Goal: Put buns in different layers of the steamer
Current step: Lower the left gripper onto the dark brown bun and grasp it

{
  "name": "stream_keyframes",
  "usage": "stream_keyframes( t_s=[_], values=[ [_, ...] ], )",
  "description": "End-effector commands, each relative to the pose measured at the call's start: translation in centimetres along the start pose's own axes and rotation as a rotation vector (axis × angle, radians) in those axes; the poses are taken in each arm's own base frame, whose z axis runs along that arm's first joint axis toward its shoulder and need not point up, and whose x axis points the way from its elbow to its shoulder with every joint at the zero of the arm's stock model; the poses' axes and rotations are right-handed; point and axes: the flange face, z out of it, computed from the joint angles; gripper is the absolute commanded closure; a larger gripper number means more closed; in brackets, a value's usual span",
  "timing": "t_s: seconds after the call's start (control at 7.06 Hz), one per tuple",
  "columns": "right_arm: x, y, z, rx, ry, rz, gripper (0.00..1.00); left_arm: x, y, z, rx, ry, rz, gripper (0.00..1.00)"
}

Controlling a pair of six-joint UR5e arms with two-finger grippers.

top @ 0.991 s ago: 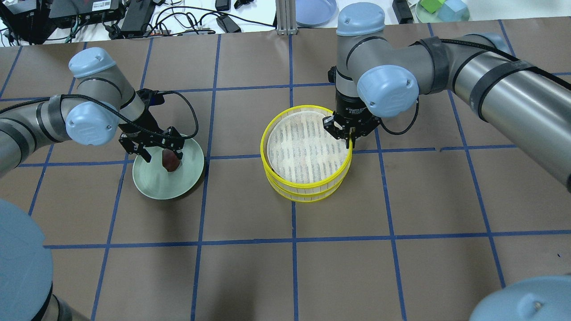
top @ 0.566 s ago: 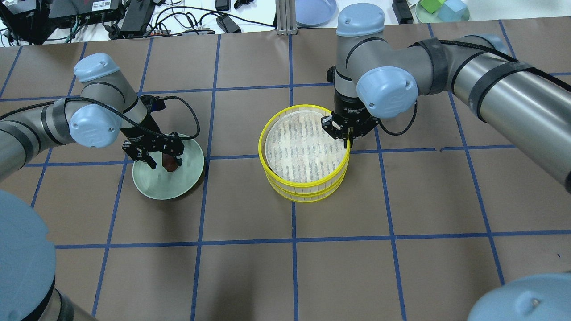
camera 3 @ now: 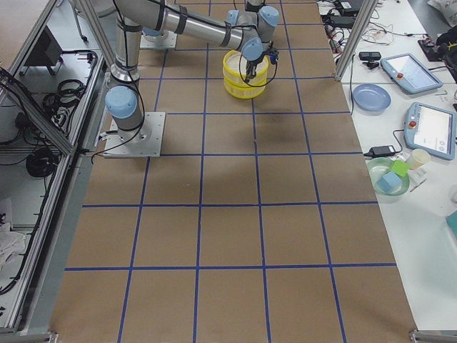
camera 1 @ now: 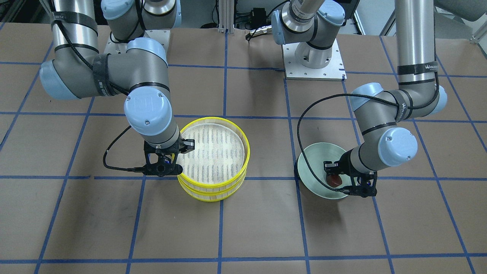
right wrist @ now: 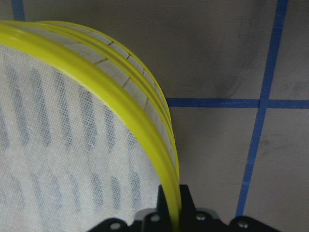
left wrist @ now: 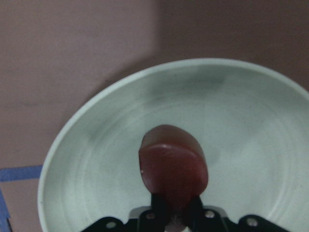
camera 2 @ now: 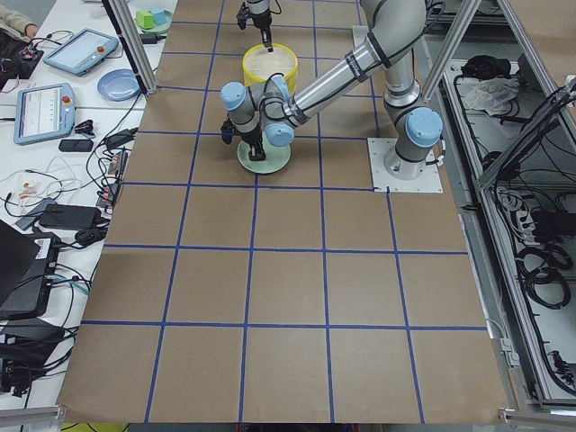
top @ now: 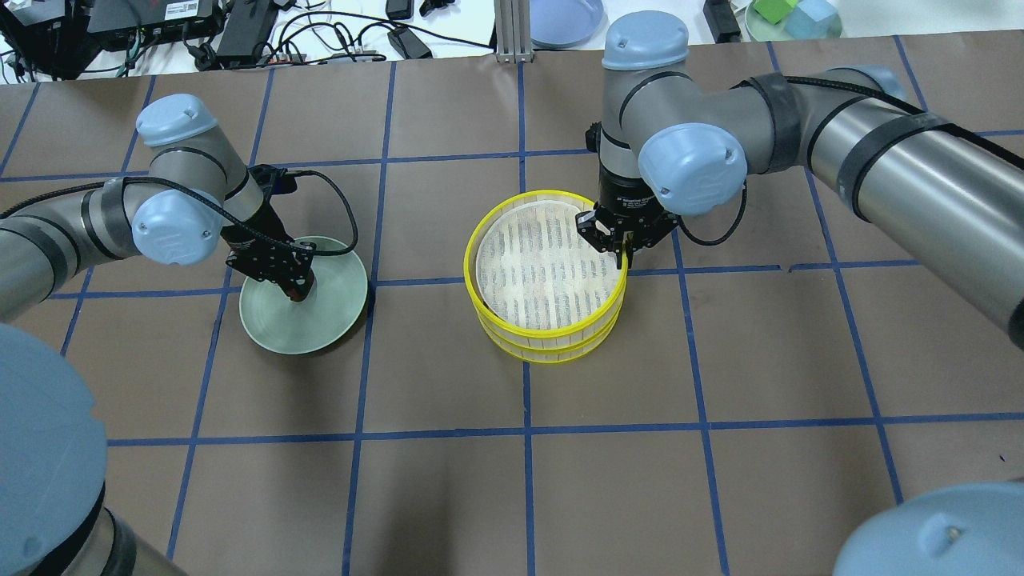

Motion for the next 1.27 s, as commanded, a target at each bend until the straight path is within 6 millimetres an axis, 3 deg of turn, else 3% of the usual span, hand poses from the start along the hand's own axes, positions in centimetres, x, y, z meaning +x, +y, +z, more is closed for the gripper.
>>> stream_keyframes(
  t_s=[0.0,0.14,0.28,0.42,0.57,0.71,1.13],
  values=[
    [0.1,0.1,0.5,-0.01,0.008,0.0,0.98,1.4,-0.2,-2.8,0.092,-0.016,0.009,1.0],
    [0.1,-0.1,0.9,-0.017,0.012,-0.003,0.55,3.1,0.1,-5.4,0.142,-0.03,0.022,1.0],
    [0.1,0.0,0.9,-0.019,0.014,-0.003,0.02,4.7,1.4,-8.3,0.192,-0.04,0.013,1.0],
    [0.2,0.2,0.1,-0.005,0.011,-0.008,0.0,7.5,2.9,-10.5,0.218,-0.042,-0.024,1.0],
    [0.3,0.6,-1.9,0.03,0.006,-0.011,0.0,12.5,4.9,-11.8,0.227,-0.037,-0.062,1.0],
    [0.5,2.9,-6.5,0.112,-0.018,-0.013,0.0,17.3,6.6,-12.6,0.25,-0.026,-0.081,1.0],
    [1.7,10.1,-17.2,0.285,-0.047,-0.012,0.0,25.8,9.2,-12.9,0.26,0.054,-0.229,1.0]
  ],
)
